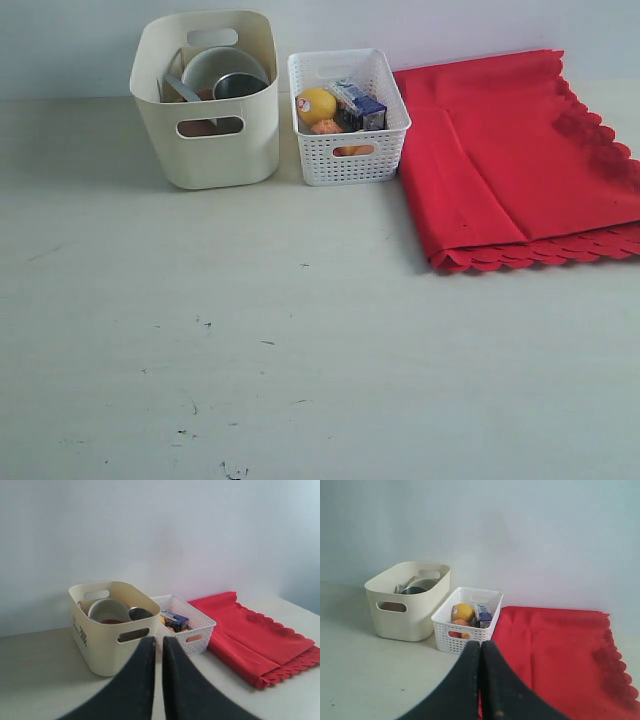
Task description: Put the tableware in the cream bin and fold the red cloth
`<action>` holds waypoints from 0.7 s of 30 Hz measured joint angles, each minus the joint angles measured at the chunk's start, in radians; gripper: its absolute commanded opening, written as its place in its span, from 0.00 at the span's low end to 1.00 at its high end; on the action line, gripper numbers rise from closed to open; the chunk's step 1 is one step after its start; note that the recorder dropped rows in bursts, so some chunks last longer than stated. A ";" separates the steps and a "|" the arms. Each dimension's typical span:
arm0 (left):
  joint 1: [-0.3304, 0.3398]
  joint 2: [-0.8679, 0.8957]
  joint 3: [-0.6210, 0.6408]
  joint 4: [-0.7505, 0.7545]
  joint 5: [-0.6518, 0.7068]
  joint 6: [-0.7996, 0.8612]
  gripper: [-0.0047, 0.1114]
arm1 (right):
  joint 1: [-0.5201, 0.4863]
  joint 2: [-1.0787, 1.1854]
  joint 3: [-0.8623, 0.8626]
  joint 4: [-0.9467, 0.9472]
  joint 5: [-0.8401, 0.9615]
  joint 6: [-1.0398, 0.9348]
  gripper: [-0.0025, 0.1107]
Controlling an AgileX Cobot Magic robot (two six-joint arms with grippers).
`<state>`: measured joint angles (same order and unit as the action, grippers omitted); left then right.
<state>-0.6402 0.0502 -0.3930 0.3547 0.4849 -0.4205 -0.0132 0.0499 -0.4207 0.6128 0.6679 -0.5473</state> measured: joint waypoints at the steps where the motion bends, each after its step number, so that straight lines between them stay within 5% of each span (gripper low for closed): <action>1: 0.000 0.000 0.018 -0.017 -0.014 0.000 0.11 | 0.000 0.000 0.000 0.000 0.000 0.000 0.02; 9: 0.090 -0.004 0.216 -0.143 -0.235 0.037 0.11 | 0.000 0.000 0.000 0.000 0.000 0.000 0.02; 21: 0.455 -0.004 0.387 -0.355 -0.354 0.184 0.11 | 0.000 0.000 0.000 0.000 -0.002 0.000 0.02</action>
<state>-0.1852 0.0465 -0.0057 0.0000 0.1304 -0.2368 -0.0132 0.0499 -0.4207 0.6128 0.6661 -0.5473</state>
